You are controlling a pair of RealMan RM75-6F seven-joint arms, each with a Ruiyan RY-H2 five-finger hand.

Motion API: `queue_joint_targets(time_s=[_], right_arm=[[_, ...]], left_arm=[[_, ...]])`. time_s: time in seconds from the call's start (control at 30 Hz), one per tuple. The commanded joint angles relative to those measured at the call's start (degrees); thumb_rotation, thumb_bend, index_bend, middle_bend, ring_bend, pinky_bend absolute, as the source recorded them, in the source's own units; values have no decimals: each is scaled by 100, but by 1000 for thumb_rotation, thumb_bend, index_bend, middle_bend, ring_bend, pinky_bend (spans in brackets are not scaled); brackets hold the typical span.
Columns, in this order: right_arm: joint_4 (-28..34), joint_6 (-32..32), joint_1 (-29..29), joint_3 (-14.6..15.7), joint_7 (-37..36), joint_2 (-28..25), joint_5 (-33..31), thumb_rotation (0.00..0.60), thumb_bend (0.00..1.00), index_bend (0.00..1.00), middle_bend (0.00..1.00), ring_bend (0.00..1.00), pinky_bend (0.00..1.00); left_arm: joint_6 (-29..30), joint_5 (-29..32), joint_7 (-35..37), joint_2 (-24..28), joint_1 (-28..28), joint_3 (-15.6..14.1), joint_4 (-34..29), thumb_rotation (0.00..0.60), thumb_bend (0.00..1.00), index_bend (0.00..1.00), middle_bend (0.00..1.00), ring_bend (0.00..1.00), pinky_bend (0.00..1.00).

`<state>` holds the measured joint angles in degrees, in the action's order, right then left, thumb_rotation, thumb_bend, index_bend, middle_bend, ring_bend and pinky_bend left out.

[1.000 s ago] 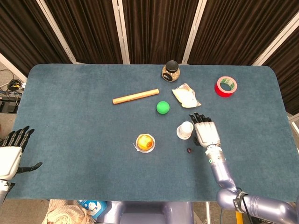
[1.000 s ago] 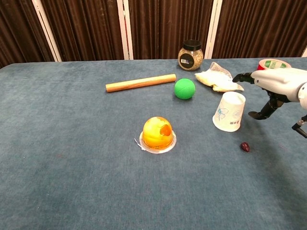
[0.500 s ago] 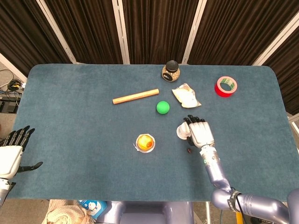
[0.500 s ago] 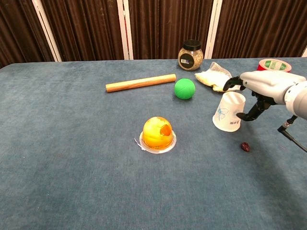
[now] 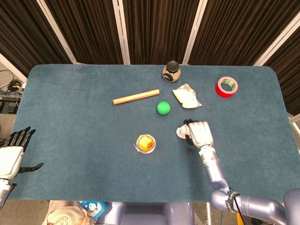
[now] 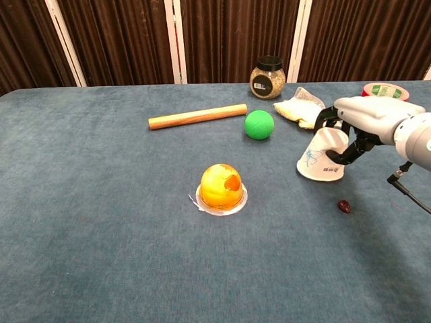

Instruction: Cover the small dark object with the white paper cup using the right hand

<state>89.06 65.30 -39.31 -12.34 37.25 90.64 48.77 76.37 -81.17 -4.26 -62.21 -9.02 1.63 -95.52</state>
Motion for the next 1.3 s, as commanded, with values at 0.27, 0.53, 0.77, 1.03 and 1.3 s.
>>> queue_joint_targets(time_s=[0.27, 0.53, 0.77, 1.03, 1.3], right_arm=[[1437, 388, 178, 304, 319, -754, 588, 600, 563, 506, 375, 414, 496], [2039, 651, 543, 853, 425, -1248, 1011, 600, 562, 506, 375, 414, 496], [1932, 574, 662, 961, 240, -1343, 1051, 600, 562, 506, 375, 414, 496], [1741, 459, 688, 979, 128, -1146, 1065, 600, 562, 506, 375, 414, 496], [1455, 413, 676, 1001, 276, -858, 1027, 600, 563, 487, 370, 403, 477]], left_arm=[[4, 58, -33, -8, -5, 20, -3, 600, 0, 0, 0, 0, 11], [89, -6, -115, -62, 18, -1, -5, 600, 0, 0, 0, 0, 11], [52, 32, -189, -90, 0, -1, 0, 600, 0, 0, 0, 0, 11], [9, 76, -166, -75, -19, 10, -13, 600, 0, 0, 0, 0, 11], [15, 68, -102, -51, -14, 6, -21, 600, 0, 0, 0, 0, 11]])
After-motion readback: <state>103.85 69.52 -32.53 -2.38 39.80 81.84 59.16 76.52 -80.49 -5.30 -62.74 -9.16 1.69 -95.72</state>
